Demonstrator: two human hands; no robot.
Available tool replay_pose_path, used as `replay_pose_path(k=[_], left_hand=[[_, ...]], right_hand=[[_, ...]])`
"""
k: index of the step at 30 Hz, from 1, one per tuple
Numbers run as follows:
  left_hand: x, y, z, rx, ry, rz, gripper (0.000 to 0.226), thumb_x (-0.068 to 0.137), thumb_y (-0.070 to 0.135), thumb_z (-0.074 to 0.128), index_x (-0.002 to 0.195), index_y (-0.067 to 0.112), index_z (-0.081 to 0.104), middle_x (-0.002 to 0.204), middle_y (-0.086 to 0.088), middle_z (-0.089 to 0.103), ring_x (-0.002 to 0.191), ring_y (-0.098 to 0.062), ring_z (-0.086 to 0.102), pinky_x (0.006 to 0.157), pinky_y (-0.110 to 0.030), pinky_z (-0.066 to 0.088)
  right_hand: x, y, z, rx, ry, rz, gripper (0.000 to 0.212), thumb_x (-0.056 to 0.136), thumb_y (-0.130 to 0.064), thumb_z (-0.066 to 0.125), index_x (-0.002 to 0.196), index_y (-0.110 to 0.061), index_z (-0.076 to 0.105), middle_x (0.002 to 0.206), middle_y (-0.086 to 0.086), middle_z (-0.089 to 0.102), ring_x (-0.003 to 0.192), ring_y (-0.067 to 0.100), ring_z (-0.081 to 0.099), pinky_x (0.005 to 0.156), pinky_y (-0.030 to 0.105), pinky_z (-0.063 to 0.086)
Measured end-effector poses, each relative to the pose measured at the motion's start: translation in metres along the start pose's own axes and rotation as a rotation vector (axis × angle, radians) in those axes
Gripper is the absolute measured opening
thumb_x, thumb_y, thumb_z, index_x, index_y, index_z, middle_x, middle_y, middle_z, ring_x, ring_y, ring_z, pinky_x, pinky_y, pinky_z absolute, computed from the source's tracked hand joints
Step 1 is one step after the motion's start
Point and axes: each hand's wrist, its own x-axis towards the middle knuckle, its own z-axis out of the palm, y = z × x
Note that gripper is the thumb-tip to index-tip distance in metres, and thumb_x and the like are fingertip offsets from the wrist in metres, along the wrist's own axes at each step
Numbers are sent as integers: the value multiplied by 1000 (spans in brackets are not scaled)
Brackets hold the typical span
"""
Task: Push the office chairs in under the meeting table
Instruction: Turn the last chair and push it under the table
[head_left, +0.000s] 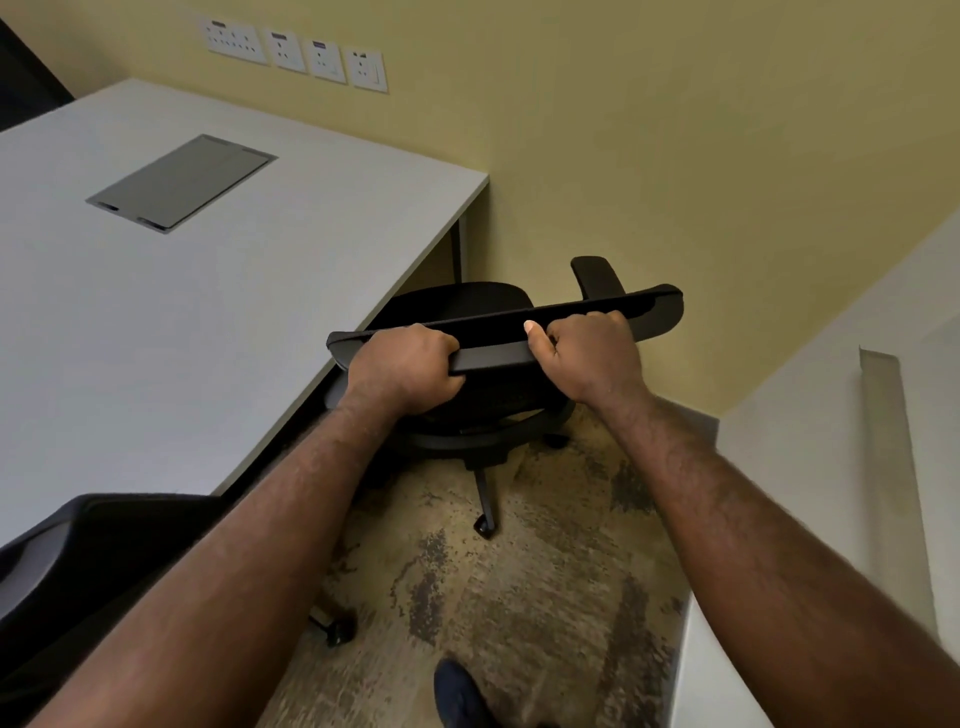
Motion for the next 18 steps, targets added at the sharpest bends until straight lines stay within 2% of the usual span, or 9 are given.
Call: replay_pose_path(k=[4, 6, 9, 11, 15, 18], left_hand=[[-15, -7, -3, 33, 41, 34, 18, 80, 44, 55, 67, 33, 48, 57, 12, 46, 51, -7, 42, 47, -25, 31], [-24, -14, -4, 48, 30, 43, 20, 78, 43, 57, 66, 32, 47, 57, 11, 47, 53, -13, 46, 49, -27, 34], [-30, -31, -7, 54, -9, 62, 17, 76, 39, 59, 68, 32, 45, 66, 6, 58, 65, -23, 59, 54, -29, 37], [-32, -41, -8, 49, -8, 71, 19, 74, 33, 62, 68, 32, 44, 72, 2, 63, 72, -27, 62, 55, -30, 35], [-42, -55, -8, 54, 63, 59, 15, 69, 19, 72, 69, 21, 56, 73, -2, 64, 74, -33, 63, 58, -33, 38], [-46, -62, -6, 55, 124, 50, 13, 66, 8, 72, 71, 13, 61, 69, -6, 61, 70, -36, 60, 59, -33, 31]], right_hand=[[-22, -17, -5, -19, 8, 59, 61, 98, -54, 20, 55, -20, 47, 53, -3, 46, 59, 19, 48, 78, 42, 43], [-34, -28, -6, 2, -10, 69, 61, 97, -57, 19, 60, -20, 50, 58, -3, 49, 64, 21, 51, 77, 41, 41], [-48, -43, -12, 44, -28, 59, 66, 93, -65, 16, 83, -19, 62, 75, 0, 60, 76, 22, 56, 77, 42, 40], [-56, -52, -13, 43, -39, 34, 72, 91, -70, 15, 97, -16, 63, 86, 3, 63, 82, 23, 58, 79, 43, 42], [-69, -73, -14, 10, -30, 6, 67, 93, -68, 19, 104, -15, 59, 94, 5, 64, 86, 25, 59, 75, 42, 41], [-73, -88, -16, 13, -38, 18, 64, 96, -65, 21, 107, -14, 58, 99, 6, 64, 90, 26, 59, 76, 43, 42]])
